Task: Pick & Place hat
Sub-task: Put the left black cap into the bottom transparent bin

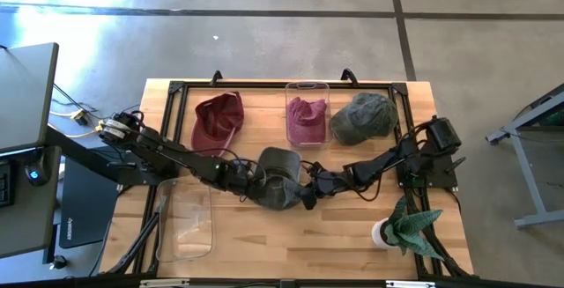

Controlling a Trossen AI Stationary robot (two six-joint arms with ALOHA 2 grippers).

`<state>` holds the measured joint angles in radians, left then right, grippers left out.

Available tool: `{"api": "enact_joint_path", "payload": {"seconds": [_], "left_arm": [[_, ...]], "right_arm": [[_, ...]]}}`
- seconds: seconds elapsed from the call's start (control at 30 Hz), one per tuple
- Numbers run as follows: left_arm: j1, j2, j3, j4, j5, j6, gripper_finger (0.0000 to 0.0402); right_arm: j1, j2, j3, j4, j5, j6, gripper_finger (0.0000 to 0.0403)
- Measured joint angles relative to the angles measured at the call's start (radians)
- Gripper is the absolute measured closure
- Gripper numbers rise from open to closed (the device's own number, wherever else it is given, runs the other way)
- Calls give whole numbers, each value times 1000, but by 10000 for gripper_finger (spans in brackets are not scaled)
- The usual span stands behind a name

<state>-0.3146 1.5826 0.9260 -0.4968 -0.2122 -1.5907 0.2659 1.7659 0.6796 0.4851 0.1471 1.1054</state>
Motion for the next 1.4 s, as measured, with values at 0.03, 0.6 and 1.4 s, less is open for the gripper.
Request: {"api": "enact_joint_path", "payload": {"seconds": [0.03, 0.6, 1.4], "left_arm": [[-1, 0, 0, 1, -10, 10, 311], [103, 4, 257, -95, -16, 230, 398], [164, 17, 289, -375, 439, 416, 244]], "right_arm": [[-3, -13, 0, -15, -1, 4, 373], [-101, -171, 155, -374, -115, -39, 397], [-109, -161, 155, -548, -140, -43, 396]]}}
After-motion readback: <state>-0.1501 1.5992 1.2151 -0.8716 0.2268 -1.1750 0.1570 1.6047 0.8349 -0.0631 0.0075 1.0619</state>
